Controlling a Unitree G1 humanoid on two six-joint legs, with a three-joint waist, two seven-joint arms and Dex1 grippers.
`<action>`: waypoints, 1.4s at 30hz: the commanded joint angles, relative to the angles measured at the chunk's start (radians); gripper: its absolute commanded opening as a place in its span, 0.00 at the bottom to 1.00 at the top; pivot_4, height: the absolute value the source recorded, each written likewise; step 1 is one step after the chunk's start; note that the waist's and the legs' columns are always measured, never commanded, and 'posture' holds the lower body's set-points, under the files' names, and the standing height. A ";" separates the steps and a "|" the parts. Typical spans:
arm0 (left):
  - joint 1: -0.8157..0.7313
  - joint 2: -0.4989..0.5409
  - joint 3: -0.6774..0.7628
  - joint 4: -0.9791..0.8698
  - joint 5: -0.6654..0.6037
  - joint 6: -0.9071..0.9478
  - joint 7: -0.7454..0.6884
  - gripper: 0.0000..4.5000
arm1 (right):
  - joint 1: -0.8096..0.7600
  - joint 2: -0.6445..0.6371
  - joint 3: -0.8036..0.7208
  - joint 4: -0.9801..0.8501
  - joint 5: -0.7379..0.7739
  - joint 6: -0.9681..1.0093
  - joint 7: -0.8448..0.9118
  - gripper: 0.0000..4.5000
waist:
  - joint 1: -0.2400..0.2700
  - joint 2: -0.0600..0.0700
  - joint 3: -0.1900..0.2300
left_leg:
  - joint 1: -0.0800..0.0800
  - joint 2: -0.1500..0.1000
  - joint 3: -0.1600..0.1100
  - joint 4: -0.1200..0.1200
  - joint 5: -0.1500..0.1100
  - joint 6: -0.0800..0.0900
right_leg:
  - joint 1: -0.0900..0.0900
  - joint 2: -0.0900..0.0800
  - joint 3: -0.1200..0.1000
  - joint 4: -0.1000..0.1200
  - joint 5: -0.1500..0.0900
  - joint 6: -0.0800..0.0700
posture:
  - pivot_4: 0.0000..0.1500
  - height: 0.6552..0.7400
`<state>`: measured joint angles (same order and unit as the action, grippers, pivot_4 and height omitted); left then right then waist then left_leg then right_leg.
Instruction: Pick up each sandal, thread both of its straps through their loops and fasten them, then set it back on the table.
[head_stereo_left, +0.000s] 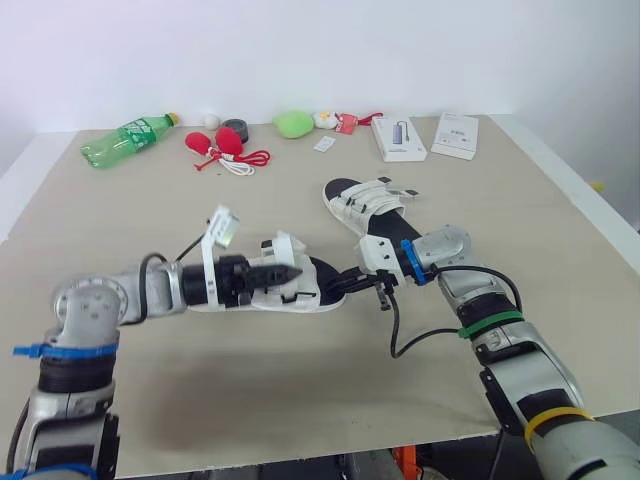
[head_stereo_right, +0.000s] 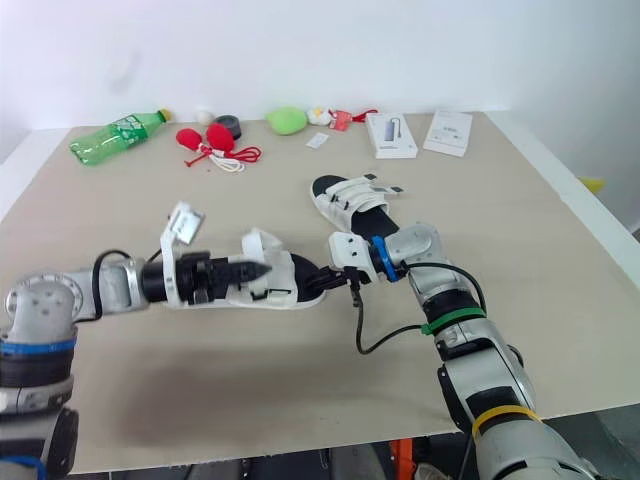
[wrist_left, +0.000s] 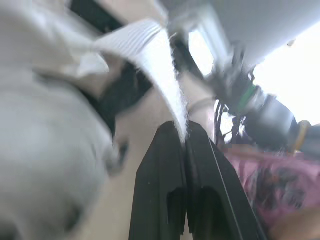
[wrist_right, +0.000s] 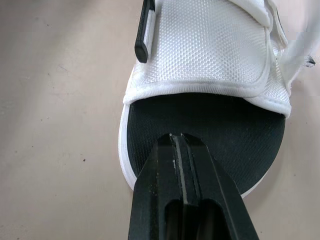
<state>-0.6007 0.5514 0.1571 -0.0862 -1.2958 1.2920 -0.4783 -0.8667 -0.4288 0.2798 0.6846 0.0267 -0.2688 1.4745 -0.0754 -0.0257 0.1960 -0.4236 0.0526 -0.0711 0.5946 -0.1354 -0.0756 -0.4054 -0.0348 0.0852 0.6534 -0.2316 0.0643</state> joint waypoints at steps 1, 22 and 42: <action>-0.083 -0.005 -0.039 0.076 0.077 -0.004 -0.015 0.01 | -0.014 -0.003 0.004 0.013 -0.011 -0.007 -0.007 0.00 | 0.000 0.000 0.000 | 0.000 0.000 0.000 0.000 0.000 0.000 | 0.000 0.000 0.000 0.000 0.002 0.003 | 1.00 1.00; -0.220 -0.118 -0.158 0.175 0.312 0.056 -0.130 0.01 | 0.006 -0.016 0.001 -0.013 -0.006 0.004 -0.026 0.00 | 0.000 0.000 0.000 | -0.001 0.000 0.000 0.000 0.000 -0.001 | 0.000 0.000 0.000 0.000 0.002 0.005 | 1.00 1.00; -0.140 -0.051 -0.323 0.054 0.533 -0.119 -0.279 0.01 | -0.009 -0.004 0.006 0.002 -0.009 -0.006 -0.024 0.00 | -0.001 0.000 0.000 | 0.000 0.000 0.000 0.000 0.000 -0.002 | 0.000 0.000 0.001 0.000 0.003 0.005 | 1.00 1.00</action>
<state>-0.7550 0.4900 -0.1283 -0.0060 -0.7916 1.1892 -0.7319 -0.8700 -0.4331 0.2800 0.6904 0.0254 -0.2709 1.4511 -0.0759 -0.0257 0.1960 -0.4240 0.0524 -0.0712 0.5942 -0.1351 -0.0772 -0.4057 -0.0347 0.0858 0.6529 -0.2287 0.0692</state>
